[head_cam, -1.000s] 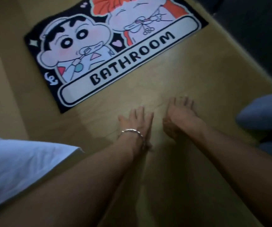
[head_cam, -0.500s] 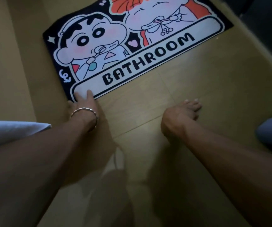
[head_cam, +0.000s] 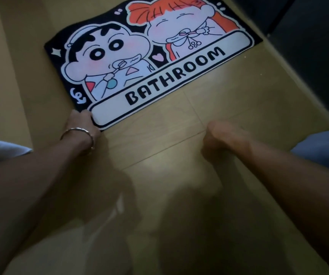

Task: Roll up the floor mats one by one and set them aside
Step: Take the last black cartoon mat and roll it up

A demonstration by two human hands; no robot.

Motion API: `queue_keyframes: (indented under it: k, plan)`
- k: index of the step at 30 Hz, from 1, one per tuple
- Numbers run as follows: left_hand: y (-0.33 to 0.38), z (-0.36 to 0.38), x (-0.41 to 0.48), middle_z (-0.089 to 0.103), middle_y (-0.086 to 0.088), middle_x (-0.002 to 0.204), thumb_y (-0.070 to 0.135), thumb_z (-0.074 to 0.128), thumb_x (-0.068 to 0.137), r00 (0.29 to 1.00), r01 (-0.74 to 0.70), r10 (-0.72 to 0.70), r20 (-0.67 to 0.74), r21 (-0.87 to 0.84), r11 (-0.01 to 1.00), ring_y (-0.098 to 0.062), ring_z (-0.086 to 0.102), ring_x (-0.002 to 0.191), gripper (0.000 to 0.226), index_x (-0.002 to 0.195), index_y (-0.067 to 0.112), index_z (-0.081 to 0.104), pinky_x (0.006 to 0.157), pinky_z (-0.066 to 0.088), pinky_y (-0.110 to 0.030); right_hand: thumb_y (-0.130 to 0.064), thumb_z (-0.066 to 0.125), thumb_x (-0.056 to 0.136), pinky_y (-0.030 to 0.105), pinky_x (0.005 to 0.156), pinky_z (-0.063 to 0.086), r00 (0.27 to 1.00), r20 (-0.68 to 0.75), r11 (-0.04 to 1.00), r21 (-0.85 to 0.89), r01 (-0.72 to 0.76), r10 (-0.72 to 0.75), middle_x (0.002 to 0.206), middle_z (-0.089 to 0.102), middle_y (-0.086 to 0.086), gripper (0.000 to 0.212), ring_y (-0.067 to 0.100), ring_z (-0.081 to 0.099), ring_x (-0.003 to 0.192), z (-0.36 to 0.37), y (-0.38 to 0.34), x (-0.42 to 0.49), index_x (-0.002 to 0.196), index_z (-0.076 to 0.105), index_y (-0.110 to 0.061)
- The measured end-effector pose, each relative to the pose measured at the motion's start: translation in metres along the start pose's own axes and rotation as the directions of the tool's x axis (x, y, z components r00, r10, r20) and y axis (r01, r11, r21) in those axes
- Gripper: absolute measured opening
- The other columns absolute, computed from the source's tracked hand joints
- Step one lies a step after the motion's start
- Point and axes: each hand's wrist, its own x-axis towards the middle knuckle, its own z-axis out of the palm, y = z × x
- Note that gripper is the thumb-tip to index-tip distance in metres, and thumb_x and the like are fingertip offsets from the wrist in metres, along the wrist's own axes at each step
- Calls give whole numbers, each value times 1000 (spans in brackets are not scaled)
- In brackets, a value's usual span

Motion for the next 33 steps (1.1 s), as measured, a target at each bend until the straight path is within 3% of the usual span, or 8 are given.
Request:
queue_keyframes:
  k: [2, 6, 12, 18, 23, 27, 30, 33]
  plan:
    - [13, -2, -7, 52, -22, 121, 4, 63, 82, 999, 41, -46, -30, -160, 986, -38, 55, 102, 39, 121, 4, 58, 89, 48, -42, -20, 64, 84, 33, 82, 50, 998, -62, 990, 141, 12, -4, 104, 64, 14, 25, 31, 61, 98, -15, 22, -11, 103, 65, -4]
    - [28, -8, -16, 53, -19, 125, -6, 69, 74, 1000, -8, 5, -18, -195, 981, -35, 55, 108, 54, 125, 5, 57, 94, 46, -39, -11, 46, 96, 40, 104, 39, 980, -195, 944, 330, 17, 50, 134, 52, 21, 39, 35, 48, 123, -30, 60, -26, 133, 51, 0]
    - [40, -2, -42, 62, -13, 112, -2, 66, 79, 999, -24, 33, 37, -222, 975, -26, 58, 102, 32, 109, 7, 65, 87, 48, -32, -20, 46, 95, 36, 97, 44, 961, -269, 883, 436, 175, -57, 131, 56, 12, 39, 29, 54, 115, 6, 38, -22, 132, 53, -15]
    - [109, 16, -100, 63, -5, 91, -3, 55, 80, 984, -23, 104, 145, -475, 880, -17, 55, 85, 23, 93, 12, 67, 72, 40, -19, -23, 58, 90, 32, 100, 40, 888, -348, 819, 383, 427, -300, 135, 50, 9, 54, 24, 49, 121, 14, -4, -41, 141, 41, -17]
    - [157, 22, -142, 57, 0, 75, 1, 57, 83, 938, 97, 161, 306, -681, 726, -14, 54, 73, 13, 90, 12, 60, 61, 42, -19, -21, 72, 73, 35, 86, 48, 819, -400, 781, 309, 543, -411, 107, 52, -2, 46, 18, 52, 100, 30, -17, -45, 114, 51, -29]
    - [140, 21, -142, 55, 8, 68, 6, 57, 87, 931, -4, 248, 269, -669, 744, -10, 52, 68, 21, 71, 20, 56, 66, 44, -22, -17, 64, 84, 36, 82, 53, 821, -431, 772, 346, 533, -374, 101, 66, -3, 32, 18, 62, 91, 39, -9, -52, 112, 57, -30]
    - [121, 22, -143, 60, 6, 81, 4, 58, 87, 925, -8, 274, 263, -707, 707, -8, 58, 75, 15, 88, 19, 60, 73, 49, -21, -20, 60, 90, 37, 82, 54, 834, -415, 815, 292, 501, -364, 104, 67, 0, 27, 19, 62, 91, 47, -13, -52, 115, 62, -31]
    - [100, 32, -139, 58, 3, 103, 13, 62, 84, 919, -307, 375, 124, -375, 875, -12, 54, 92, 25, 107, 21, 59, 82, 46, -24, -14, 53, 91, 37, 82, 53, 862, -358, 873, 197, 446, -359, 104, 64, 2, 29, 20, 59, 91, 48, -10, -52, 114, 65, -27]
